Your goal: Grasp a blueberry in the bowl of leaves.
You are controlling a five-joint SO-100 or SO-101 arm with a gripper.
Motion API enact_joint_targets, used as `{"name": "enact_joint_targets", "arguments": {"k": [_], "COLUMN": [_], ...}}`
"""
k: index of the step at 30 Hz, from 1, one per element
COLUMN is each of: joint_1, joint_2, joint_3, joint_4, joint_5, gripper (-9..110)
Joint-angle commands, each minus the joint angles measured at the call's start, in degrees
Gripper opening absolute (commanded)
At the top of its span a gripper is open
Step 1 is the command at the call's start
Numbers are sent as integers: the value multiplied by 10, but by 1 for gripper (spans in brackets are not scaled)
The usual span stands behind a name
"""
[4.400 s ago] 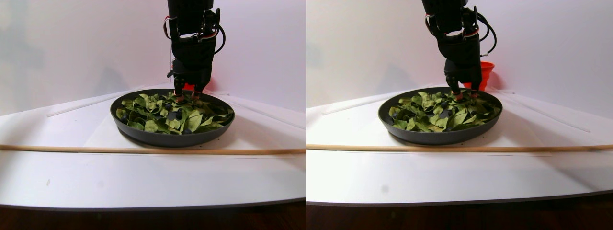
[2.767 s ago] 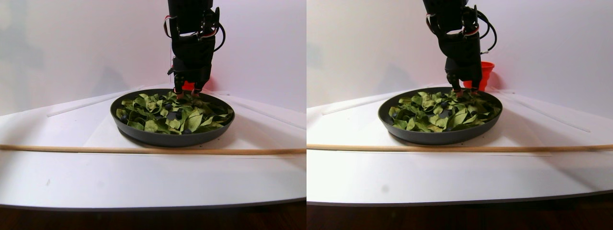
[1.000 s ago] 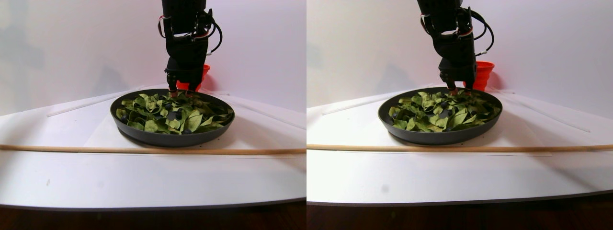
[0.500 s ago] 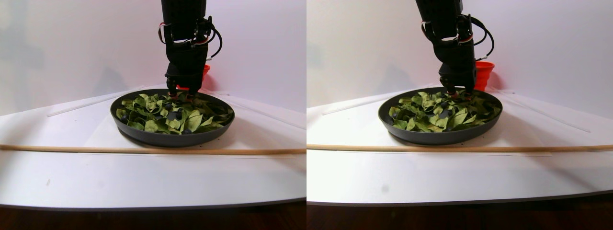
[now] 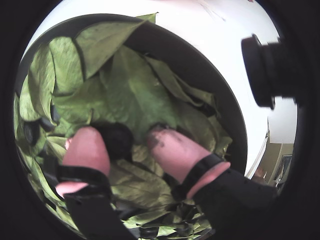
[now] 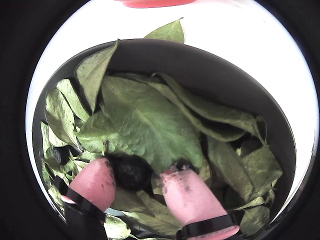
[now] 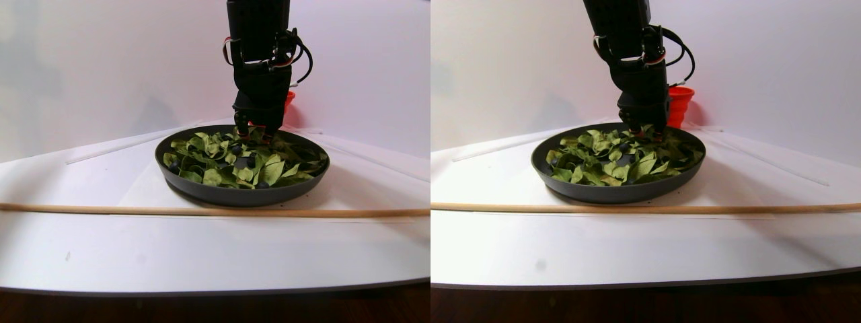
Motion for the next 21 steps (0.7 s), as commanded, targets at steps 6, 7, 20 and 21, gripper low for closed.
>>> {"name": "enact_joint_targets", "arguments": {"k": [6,7,20,21], "joint_1": [5,5,4,4], "joint_2": [-4,-6,-19,-19], "joint_3": [-16,-15,-15,-15], "joint_4": [-6,-6,-6,-6], "joint_5": [3,2,-8,-9], "gripper": [15,15,10,10]}}
